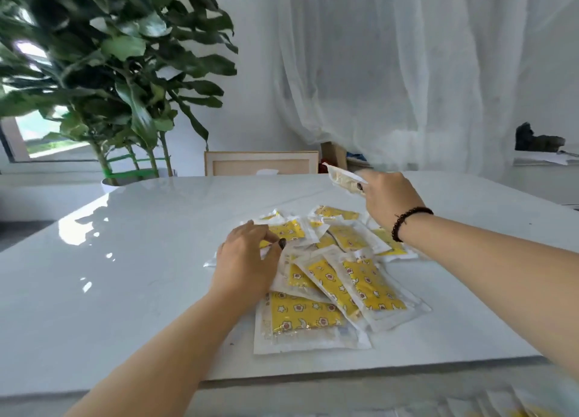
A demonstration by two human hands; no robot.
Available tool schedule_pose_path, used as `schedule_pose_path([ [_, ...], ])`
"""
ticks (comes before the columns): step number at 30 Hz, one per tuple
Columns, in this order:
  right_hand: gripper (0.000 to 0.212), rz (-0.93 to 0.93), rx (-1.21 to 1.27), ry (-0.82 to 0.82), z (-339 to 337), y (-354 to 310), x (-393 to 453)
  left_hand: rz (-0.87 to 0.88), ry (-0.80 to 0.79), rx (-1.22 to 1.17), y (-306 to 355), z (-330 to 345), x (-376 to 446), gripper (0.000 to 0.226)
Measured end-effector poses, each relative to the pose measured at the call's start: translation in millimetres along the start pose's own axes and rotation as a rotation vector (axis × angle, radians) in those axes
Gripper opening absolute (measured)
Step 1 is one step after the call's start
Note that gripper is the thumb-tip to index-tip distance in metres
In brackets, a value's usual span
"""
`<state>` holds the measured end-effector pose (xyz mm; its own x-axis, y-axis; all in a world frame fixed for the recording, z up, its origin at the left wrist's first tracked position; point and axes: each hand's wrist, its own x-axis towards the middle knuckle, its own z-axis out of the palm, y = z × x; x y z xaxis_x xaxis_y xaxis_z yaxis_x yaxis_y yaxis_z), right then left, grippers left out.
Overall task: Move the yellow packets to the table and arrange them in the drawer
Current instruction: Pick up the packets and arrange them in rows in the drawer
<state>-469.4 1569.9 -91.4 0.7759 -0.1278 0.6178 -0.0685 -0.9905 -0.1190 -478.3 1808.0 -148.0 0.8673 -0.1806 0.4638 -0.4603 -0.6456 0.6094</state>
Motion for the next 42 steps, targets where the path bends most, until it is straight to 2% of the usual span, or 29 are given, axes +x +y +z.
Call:
schedule_pose_path([
  [4, 0.026, -0.007, 0.226, 0.064, -47, -25, -39, -0.097, -0.035, -0.140, 42, -23, -17, 0.024],
  [8, 0.025, 0.024, 0.405, 0.102, -95, -60, -81, -0.190, -0.146, -0.487, 98, -49, -37, 0.026],
  [10, 0.024, 0.022, 0.473, 0.131, -118, -76, -104, -0.256, -0.259, -0.669, 124, -63, -58, 0.027],
  [12, 0.022, 0.058, 0.605, 0.148, -141, -92, -128, -0.264, -0.353, -0.820, 149, -79, -79, 0.036],
  [14, 0.021, 0.131, 0.769, 0.148, -161, -104, -150, -0.280, -0.364, -0.904, 168, -94, -98, 0.042],
  [17, 0.028, 0.111, 0.874, 0.093, -184, -121, -183, -0.322, -0.274, -0.929, 185, -117, -126, 0.035],
  [19, 0.033, 0.094, 0.932, -0.020, -197, -129, -199, -0.350, -0.240, -0.902, 186, -128, -143, 0.031],
  [22, 0.029, 0.163, 1.064, -0.191, -212, -133, -215, -0.385, -0.253, -0.874, 182, -144, -168, 0.037],
  [25, 0.022, 0.250, 1.111, -0.101, -223, -132, -224, -0.364, -0.306, -0.913, 179, -158, -187, 0.035],
  [27, 0.016, 0.371, 1.080, -0.004, -227, -129, -229, -0.361, -0.322, -0.920, 176, -162, -197, 0.031],
  [28, 0.022, 0.451, 1.076, -0.007, -229, -127, -231, -0.362, -0.326, -0.918, 174, -164, -201, 0.030],
  [30, 0.031, 0.583, 1.191, -0.137, -232, -123, -235, -0.366, -0.323, -0.924, 171, -169, -205, 0.029],
  [33, 0.018, 0.617, 1.446, -0.376, -233, -123, -242, -0.371, -0.317, -0.937, 165, -176, -210, 0.026],
  [38, 0.023, 0.597, 1.323, -0.160, -220, -110, -227, -0.417, -0.284, -0.941, 154, -177, -210, 0.022],
  [41, 0.034, 0.600, 1.358, -0.208, -216, -108, -223, -0.468, -0.270, -0.964, 144, -178, -202, 0.020],
  [42, 0.028, 0.602, 1.391, -0.265, -214, -109, -223, -0.473, -0.277, -0.965, 140, -178, -201, 0.021],
])
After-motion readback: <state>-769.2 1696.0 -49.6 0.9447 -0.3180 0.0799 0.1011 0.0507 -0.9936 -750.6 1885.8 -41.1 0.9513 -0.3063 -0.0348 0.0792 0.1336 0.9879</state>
